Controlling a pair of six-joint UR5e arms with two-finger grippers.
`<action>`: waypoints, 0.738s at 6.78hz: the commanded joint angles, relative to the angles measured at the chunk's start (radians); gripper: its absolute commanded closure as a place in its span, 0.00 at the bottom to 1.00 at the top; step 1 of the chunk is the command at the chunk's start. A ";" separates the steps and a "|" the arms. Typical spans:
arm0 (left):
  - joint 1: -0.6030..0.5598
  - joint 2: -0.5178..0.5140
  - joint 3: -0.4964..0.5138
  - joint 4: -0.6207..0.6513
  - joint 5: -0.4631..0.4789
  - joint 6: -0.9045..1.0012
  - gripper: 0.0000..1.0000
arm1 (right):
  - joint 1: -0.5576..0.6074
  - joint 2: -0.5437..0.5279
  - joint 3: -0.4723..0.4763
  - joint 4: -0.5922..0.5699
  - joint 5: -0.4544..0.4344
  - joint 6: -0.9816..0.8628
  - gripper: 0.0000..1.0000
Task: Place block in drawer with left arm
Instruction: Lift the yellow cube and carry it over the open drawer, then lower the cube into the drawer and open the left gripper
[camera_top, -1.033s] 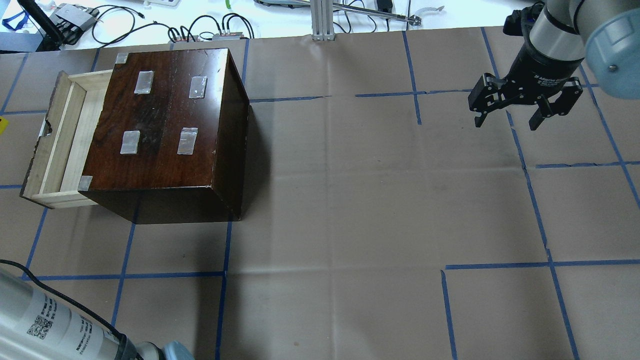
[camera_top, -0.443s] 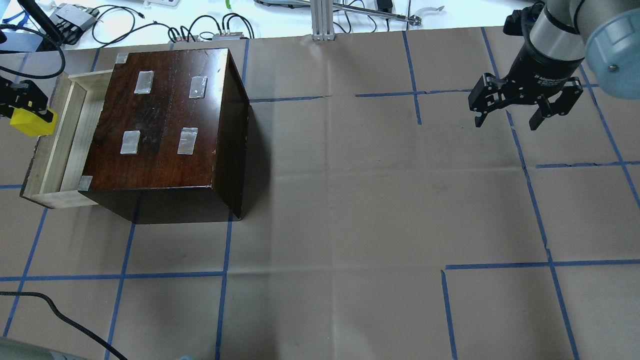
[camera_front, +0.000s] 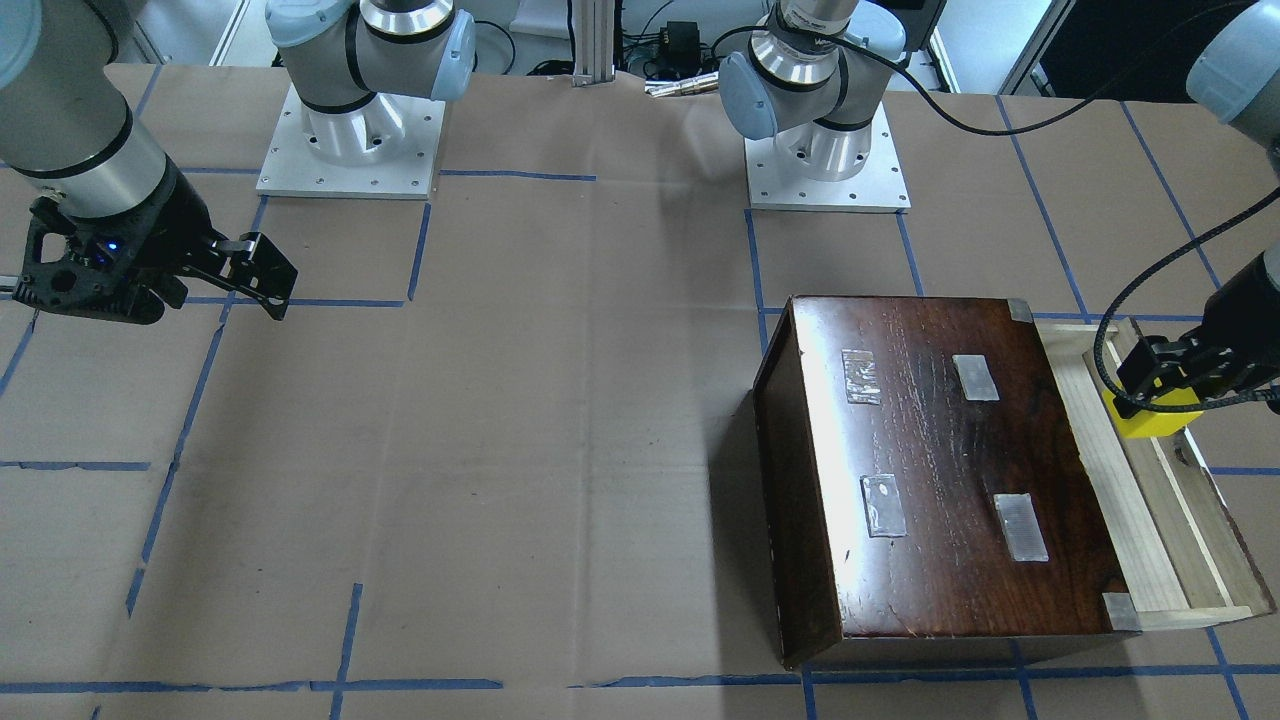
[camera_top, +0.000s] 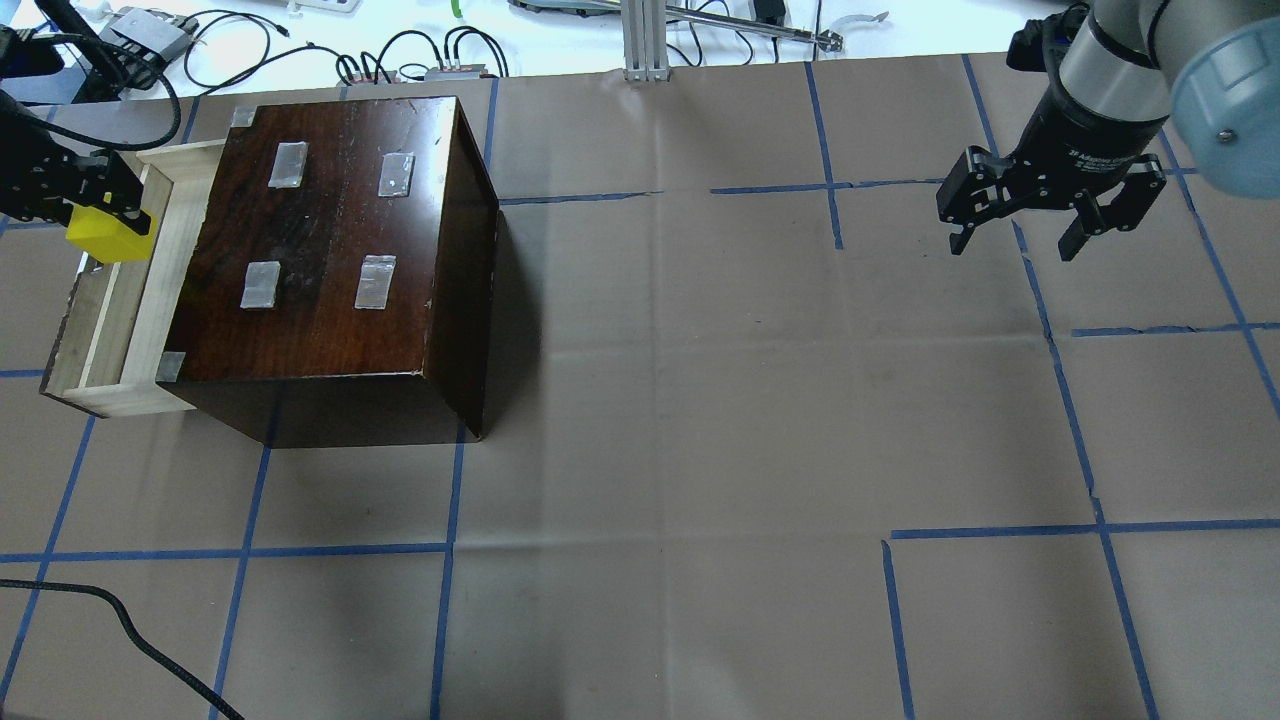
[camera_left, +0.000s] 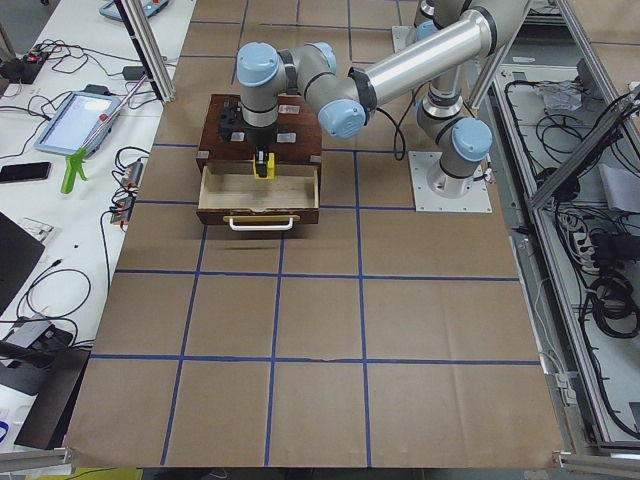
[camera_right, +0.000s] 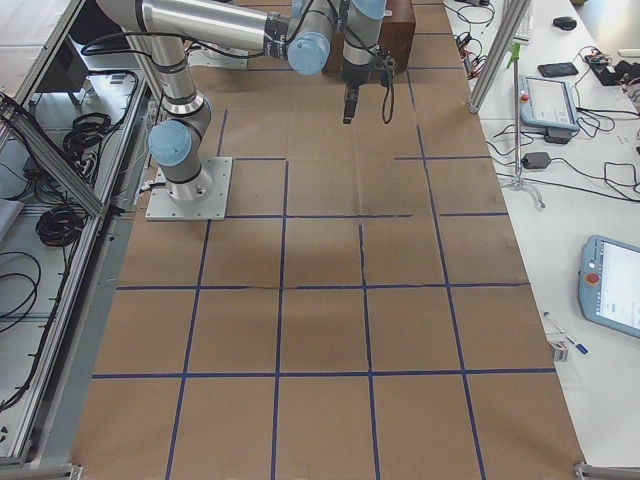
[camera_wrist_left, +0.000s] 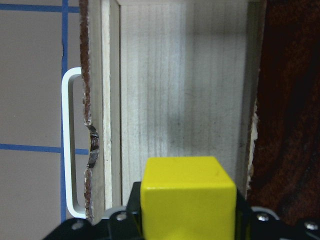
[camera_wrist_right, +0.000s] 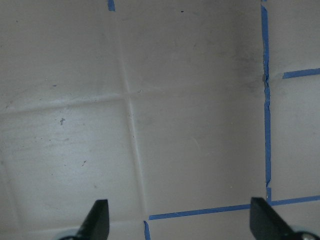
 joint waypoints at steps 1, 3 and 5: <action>-0.002 -0.014 -0.047 0.015 -0.002 0.007 0.79 | 0.000 0.000 0.000 0.000 0.000 -0.001 0.00; 0.008 -0.034 -0.064 0.043 -0.002 0.027 0.79 | 0.000 0.000 0.000 0.000 0.000 -0.001 0.00; 0.009 -0.063 -0.064 0.044 -0.001 0.044 0.78 | 0.000 0.000 0.000 0.000 0.000 -0.001 0.00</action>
